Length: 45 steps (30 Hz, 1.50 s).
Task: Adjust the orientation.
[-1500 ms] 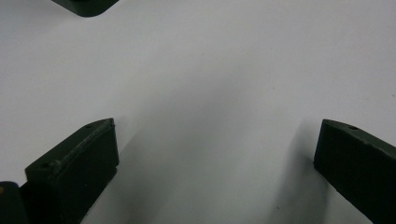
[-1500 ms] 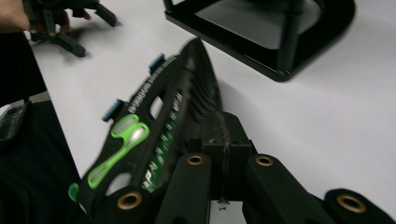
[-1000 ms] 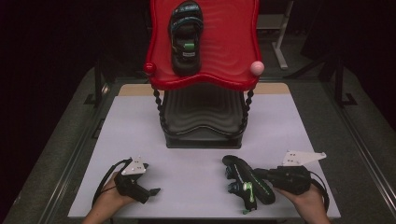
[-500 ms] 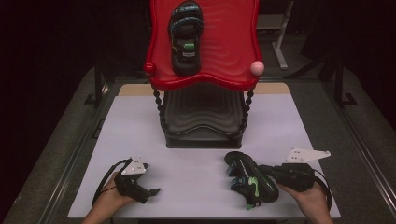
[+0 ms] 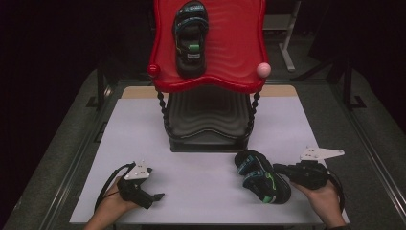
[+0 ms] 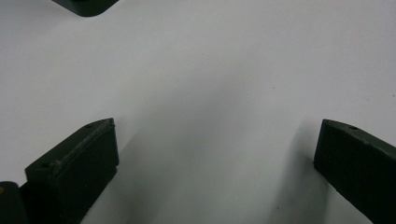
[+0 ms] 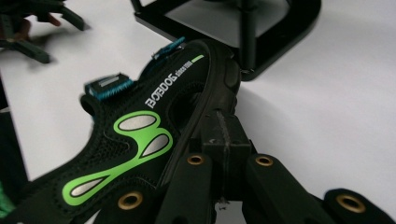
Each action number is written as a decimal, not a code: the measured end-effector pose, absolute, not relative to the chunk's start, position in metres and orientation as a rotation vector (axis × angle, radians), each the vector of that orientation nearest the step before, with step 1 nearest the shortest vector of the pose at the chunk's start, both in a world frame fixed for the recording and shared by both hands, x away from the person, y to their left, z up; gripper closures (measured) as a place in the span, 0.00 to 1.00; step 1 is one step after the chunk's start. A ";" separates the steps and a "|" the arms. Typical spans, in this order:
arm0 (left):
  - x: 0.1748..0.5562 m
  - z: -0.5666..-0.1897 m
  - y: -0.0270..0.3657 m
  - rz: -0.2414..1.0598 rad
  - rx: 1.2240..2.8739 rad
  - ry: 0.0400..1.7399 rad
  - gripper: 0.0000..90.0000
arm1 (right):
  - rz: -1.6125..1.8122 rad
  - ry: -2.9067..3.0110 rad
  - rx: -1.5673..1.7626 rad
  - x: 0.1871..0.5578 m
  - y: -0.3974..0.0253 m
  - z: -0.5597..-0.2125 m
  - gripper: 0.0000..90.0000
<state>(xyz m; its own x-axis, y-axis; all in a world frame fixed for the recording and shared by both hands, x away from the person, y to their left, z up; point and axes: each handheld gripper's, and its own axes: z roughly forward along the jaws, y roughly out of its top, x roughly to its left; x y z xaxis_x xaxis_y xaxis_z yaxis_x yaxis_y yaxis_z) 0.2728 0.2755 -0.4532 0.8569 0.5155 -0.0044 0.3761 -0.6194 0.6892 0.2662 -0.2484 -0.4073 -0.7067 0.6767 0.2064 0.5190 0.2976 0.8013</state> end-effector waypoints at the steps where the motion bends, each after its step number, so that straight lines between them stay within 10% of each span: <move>1: 0.273 -0.453 0.276 0.251 2.308 0.643 0.00 | 1.368 2.384 1.118 0.268 -0.250 -0.409 1.00; 45: 0.273 -0.453 0.276 0.250 2.310 0.644 0.00 | 1.280 2.437 1.186 0.250 -0.270 -0.429 1.00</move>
